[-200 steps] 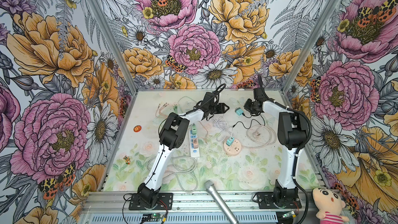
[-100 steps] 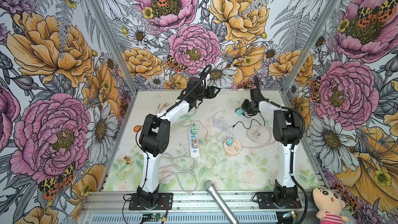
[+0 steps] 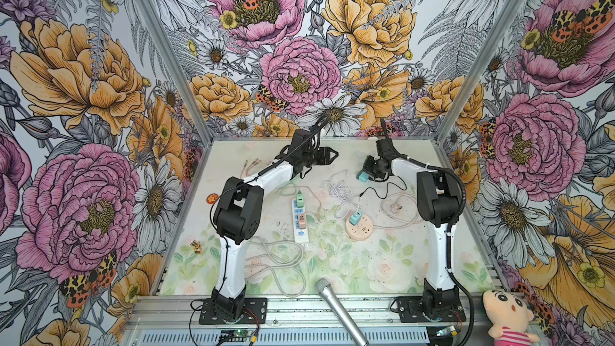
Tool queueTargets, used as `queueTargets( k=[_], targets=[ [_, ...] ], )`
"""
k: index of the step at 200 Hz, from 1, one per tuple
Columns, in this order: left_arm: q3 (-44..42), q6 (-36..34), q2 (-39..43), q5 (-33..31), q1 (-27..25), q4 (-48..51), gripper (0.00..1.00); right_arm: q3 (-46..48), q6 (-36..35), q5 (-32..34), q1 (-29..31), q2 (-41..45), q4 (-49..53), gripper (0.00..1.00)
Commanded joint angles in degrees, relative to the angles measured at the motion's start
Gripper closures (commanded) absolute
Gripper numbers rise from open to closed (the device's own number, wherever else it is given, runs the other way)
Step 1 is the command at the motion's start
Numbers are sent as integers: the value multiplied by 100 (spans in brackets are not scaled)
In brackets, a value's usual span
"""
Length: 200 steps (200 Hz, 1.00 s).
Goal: Insert the plug
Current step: 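Lower the left gripper over the small teal charger while the right gripper hovers beside it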
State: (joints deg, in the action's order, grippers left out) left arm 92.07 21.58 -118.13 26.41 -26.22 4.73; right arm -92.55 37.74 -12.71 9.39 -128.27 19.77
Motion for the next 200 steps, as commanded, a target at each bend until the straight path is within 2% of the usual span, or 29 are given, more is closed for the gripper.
queueTargets(
  k=[1,23,52,71,105,142,176,200],
  targets=[
    [-13,-531,341,-66,-133,336,52,271,-288,-475,159,104,201,74],
    [122,-1057,387,-53,-246,748,51,481,-407,-783,174,200,196,74],
    [458,-1621,305,-50,-384,1428,51,771,-590,-909,177,416,196,74],
    [580,-1983,275,174,-442,1635,51,936,-697,-920,170,622,208,73],
    [1198,-2928,-63,319,-503,2517,50,1352,-597,-878,-18,1462,217,67],
    [1864,-3791,-623,575,-710,3043,50,1882,-553,-792,-280,2547,219,64],
    [2711,-4975,-1319,-130,-976,4048,50,2397,-438,-947,-565,3282,309,64],
    [3171,-5281,-1737,-477,-1012,4425,50,2871,-340,-880,-742,3781,361,64]
  ],
)
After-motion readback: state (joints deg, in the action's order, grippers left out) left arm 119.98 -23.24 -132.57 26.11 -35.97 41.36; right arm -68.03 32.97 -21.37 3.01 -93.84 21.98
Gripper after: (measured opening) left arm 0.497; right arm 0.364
